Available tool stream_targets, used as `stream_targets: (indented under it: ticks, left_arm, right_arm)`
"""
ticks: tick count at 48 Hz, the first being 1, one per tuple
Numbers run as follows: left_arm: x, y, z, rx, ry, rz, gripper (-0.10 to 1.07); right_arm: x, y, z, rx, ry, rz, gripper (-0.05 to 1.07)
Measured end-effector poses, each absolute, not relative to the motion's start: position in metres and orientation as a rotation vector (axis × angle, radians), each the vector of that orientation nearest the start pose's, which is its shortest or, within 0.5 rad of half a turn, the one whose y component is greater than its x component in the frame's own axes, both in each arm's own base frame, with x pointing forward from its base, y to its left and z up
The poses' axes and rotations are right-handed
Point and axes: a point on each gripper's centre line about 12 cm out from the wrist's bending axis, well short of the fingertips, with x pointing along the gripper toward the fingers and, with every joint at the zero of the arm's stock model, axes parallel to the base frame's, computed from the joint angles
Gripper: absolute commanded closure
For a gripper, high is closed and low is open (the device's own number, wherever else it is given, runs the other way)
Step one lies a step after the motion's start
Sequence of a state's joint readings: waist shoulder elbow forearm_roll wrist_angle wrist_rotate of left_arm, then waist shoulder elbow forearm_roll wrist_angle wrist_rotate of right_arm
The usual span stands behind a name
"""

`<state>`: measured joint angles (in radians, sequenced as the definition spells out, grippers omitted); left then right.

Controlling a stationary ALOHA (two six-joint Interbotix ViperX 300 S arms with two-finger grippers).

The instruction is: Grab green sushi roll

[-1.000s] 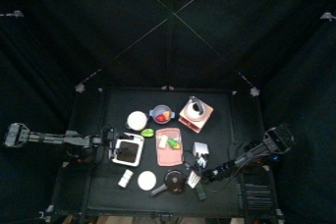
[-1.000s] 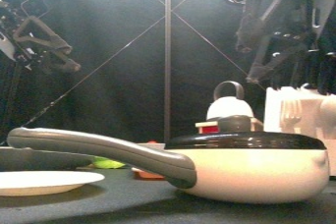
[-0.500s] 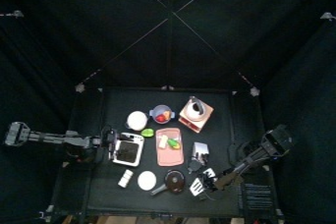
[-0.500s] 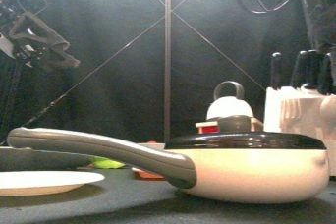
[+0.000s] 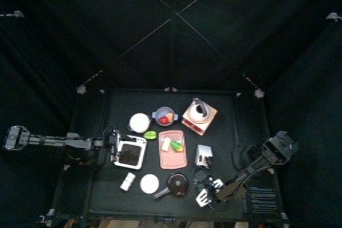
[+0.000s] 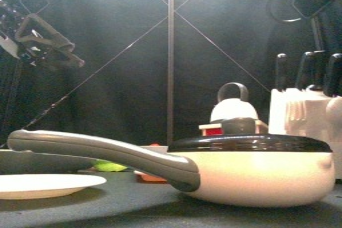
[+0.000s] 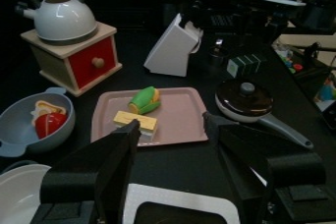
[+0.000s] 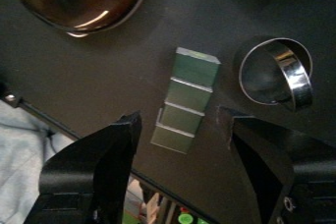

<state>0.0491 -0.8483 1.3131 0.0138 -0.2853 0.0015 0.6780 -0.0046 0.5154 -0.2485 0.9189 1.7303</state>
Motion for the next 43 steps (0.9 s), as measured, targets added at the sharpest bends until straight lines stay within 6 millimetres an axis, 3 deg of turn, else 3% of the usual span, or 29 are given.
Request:
stream_targets:
  ticks: [17,43]
  left_arm:
    - [0.199,0.010,0.214,0.007,0.183,0.047,0.08]
    - [0.199,0.010,0.215,0.007,0.180,0.049,0.08]
  right_arm:
    - [0.274,0.196,0.136,0.729,1.242,-0.613,0.08]
    - [0.276,0.189,0.121,0.699,1.231,-0.608,0.11]
